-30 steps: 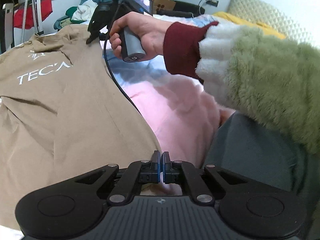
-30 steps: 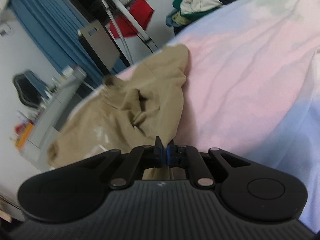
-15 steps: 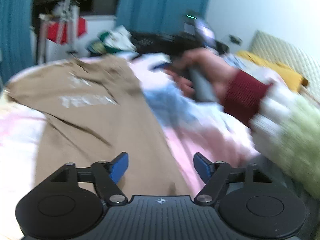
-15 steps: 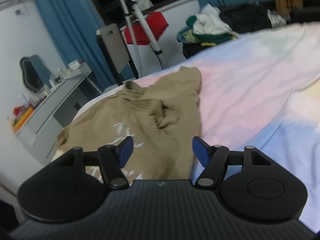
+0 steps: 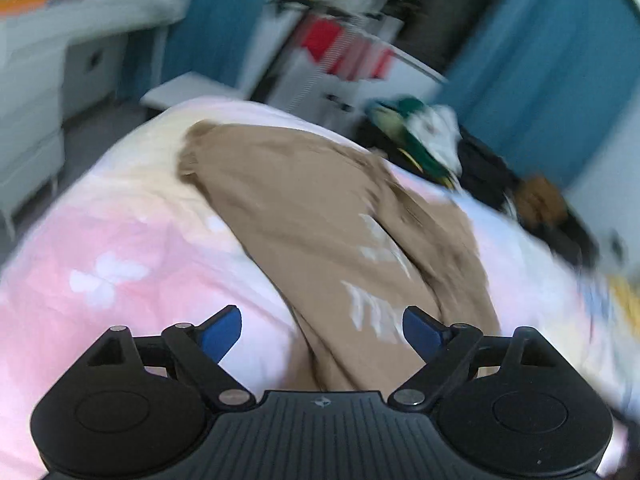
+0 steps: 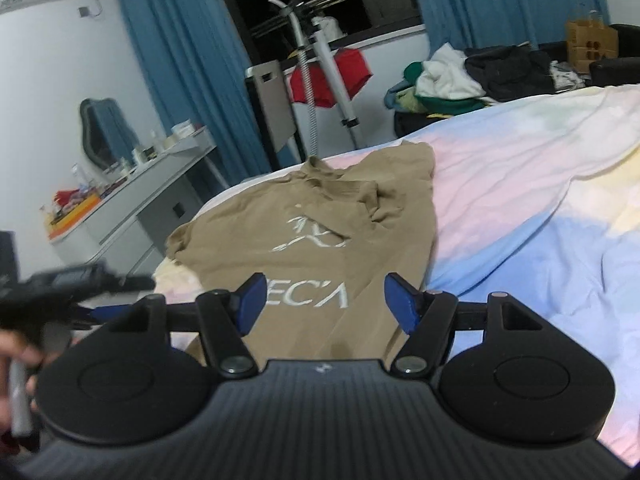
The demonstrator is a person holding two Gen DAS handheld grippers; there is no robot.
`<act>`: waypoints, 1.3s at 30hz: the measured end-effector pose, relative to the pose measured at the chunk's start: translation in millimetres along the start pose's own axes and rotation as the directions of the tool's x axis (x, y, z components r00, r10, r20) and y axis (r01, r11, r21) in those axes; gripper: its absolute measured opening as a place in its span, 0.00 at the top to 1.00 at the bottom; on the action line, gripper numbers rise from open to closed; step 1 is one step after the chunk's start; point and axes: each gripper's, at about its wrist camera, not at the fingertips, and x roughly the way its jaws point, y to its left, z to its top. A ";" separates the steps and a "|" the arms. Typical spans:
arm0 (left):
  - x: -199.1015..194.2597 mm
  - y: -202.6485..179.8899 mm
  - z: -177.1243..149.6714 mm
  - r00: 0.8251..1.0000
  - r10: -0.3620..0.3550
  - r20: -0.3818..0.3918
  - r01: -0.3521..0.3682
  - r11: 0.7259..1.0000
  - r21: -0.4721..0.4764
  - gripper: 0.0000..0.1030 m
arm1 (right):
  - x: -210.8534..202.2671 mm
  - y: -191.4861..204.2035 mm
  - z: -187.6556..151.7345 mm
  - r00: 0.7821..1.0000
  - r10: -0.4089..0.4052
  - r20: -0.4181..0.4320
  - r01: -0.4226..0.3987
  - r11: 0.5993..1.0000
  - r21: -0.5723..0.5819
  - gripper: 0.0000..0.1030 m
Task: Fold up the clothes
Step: 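Grasp the shirt fabric with the left gripper and lift it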
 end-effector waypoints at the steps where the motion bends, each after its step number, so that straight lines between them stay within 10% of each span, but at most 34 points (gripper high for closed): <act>1: 17.6 13.5 10.0 0.999 -0.034 0.012 0.034 0.999 -0.025 0.14 | 3.3 -2.4 -1.6 0.999 -0.028 0.022 0.029 1.000 0.000 0.35; 8: 107.1 78.0 33.3 0.993 0.001 0.116 0.030 0.962 -0.271 0.15 | 36.8 -39.2 -2.2 0.996 -0.090 0.023 0.086 0.987 0.134 0.35; 15: 152.3 87.0 74.7 0.958 0.089 0.271 -0.019 0.967 -0.253 0.18 | 71.6 -52.5 -7.7 0.995 -0.101 -0.004 0.100 0.979 0.177 0.33; 24: 168.9 33.1 102.9 0.903 0.235 0.359 -0.255 0.967 0.009 0.90 | 94.3 -55.5 -10.2 0.993 -0.114 -0.039 0.119 0.978 0.171 0.34; 33: 156.4 -113.2 104.3 0.874 0.202 0.442 -0.393 0.829 0.398 0.94 | 75.1 -58.6 -5.1 0.993 -0.117 -0.027 0.120 0.972 0.204 0.34; 39: 190.2 -225.9 70.7 0.896 0.138 0.422 -0.382 0.724 0.574 0.94 | 64.7 -67.9 -3.5 0.992 -0.121 -0.021 0.123 0.965 0.231 0.33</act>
